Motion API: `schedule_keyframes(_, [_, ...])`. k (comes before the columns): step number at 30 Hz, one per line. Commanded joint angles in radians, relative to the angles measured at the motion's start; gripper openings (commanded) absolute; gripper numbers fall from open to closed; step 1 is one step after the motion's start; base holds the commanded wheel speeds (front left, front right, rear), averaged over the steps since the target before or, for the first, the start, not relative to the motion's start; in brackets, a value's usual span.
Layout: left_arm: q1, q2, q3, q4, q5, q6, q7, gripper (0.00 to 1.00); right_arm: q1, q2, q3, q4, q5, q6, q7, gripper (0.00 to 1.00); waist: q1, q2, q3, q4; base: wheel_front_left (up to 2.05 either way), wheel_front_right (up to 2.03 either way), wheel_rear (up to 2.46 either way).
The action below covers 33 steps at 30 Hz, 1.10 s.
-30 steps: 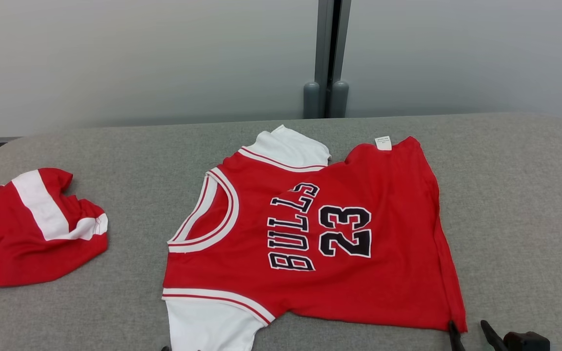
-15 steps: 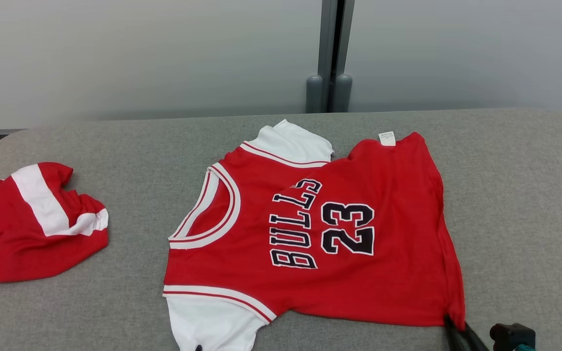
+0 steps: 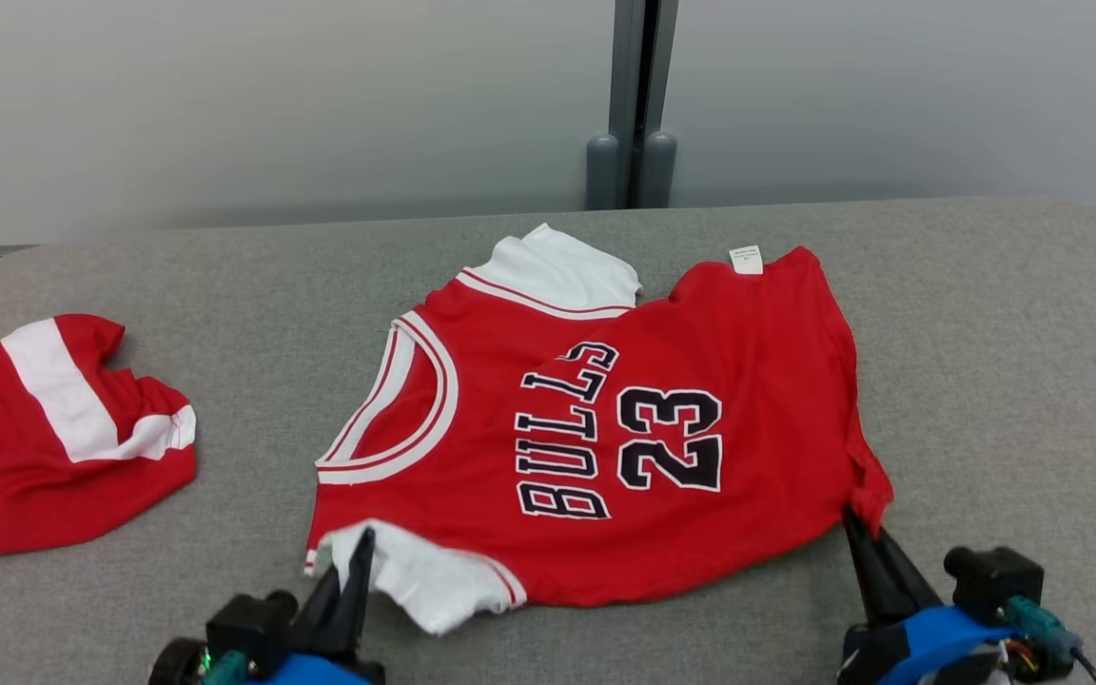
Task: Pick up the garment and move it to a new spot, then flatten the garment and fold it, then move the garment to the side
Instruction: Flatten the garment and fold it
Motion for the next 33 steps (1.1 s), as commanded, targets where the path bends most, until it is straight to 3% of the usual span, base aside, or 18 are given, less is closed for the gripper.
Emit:
schedule_keyframes(1, [-0.035, 0.011, 0.013, -0.026, -0.006, -0.001, -0.003, 0.0, -0.027, -0.01, 0.008, -0.026, 0.008, 0.001, -0.005, 0.0, -0.0001, 0.0, 0.006, -0.002, 0.0, 0.0, 0.0])
schedule_keyframes(7, [-0.182, 0.038, 0.05, -0.116, -0.032, -0.001, -0.003, 0.0, -0.159, -0.038, 0.037, -0.133, 0.028, 0.001, -0.008, 0.0, -0.0001, 0.0, 0.058, -0.022, 0.0, 0.0, 0.0])
schedule_keyframes(13, [-0.431, 0.096, 0.055, -0.137, -0.061, -0.001, 0.015, 0.0, -0.413, -0.053, 0.061, -0.147, 0.054, 0.001, -0.005, 0.0, -0.0001, 0.0, 0.157, -0.045, 0.0, 0.0, 0.0])
schedule_keyframes(26, [-1.125, 0.217, 0.01, -0.032, -0.118, -0.001, 0.098, 0.0, -1.102, -0.064, 0.048, 0.073, 0.117, 0.001, 0.041, 0.0, -0.0001, 0.0, 0.425, -0.067, 0.0, 0.0, 0.0])
schedule_keyframes(33, [-1.477, 0.205, -0.062, 0.118, -0.133, -0.001, 0.074, 0.0, -1.4, -0.092, 0.009, 0.238, 0.142, 0.001, 0.026, 0.0, -0.0001, 0.0, 0.494, -0.067, 0.0, 0.0, 0.0])
